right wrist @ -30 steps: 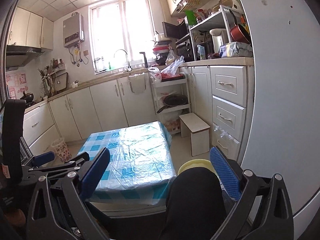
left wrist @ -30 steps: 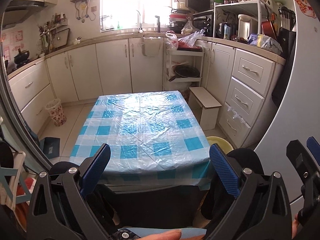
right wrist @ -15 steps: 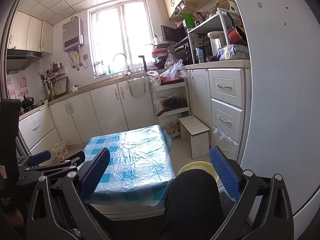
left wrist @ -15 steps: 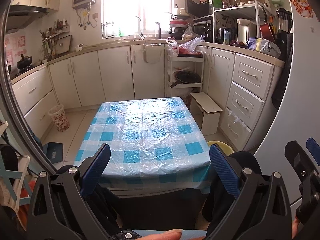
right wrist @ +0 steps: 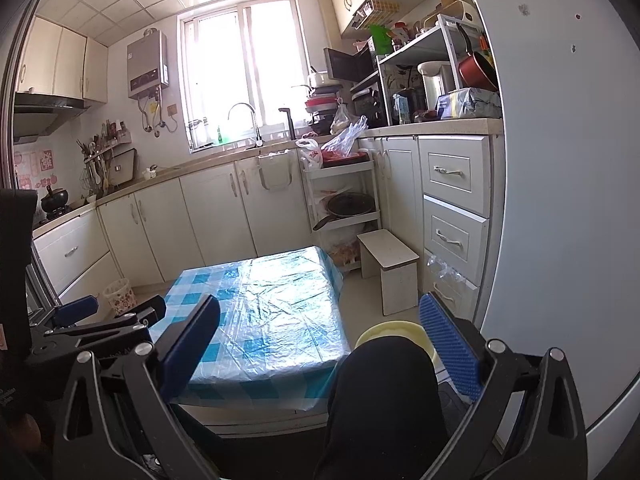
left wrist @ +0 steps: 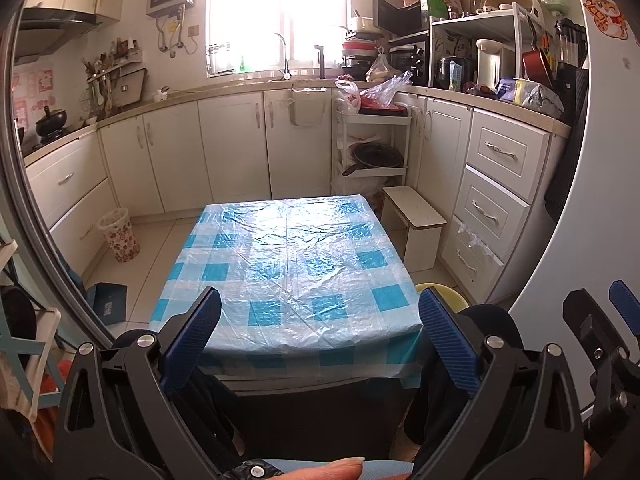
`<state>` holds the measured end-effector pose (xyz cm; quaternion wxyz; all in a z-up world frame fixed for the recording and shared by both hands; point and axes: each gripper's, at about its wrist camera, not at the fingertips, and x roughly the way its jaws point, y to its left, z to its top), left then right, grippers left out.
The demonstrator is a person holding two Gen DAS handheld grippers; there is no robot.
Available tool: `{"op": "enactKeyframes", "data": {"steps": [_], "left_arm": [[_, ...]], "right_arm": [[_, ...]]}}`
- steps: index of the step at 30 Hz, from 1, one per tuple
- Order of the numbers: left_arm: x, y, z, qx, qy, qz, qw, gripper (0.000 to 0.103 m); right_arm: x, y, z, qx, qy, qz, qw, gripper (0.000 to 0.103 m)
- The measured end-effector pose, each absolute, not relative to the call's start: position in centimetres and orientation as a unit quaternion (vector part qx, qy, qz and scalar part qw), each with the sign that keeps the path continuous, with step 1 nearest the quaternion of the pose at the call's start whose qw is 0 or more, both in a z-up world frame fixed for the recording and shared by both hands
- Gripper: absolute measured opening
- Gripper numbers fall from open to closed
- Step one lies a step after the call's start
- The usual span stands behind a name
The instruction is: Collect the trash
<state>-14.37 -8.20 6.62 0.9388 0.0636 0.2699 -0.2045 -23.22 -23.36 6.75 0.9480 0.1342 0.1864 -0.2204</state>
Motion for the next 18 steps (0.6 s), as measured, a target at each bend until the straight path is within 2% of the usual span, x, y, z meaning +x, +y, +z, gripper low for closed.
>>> {"op": "enactKeyframes", "data": {"steps": [18], "left_arm": [[-14.54,-8.07,6.55,0.061,0.269,-0.201,0.940,0.095]], "right_arm": [[-23.19,-23.27,6.75,0.133,0.190,-0.217,0.948,0.096]]}}
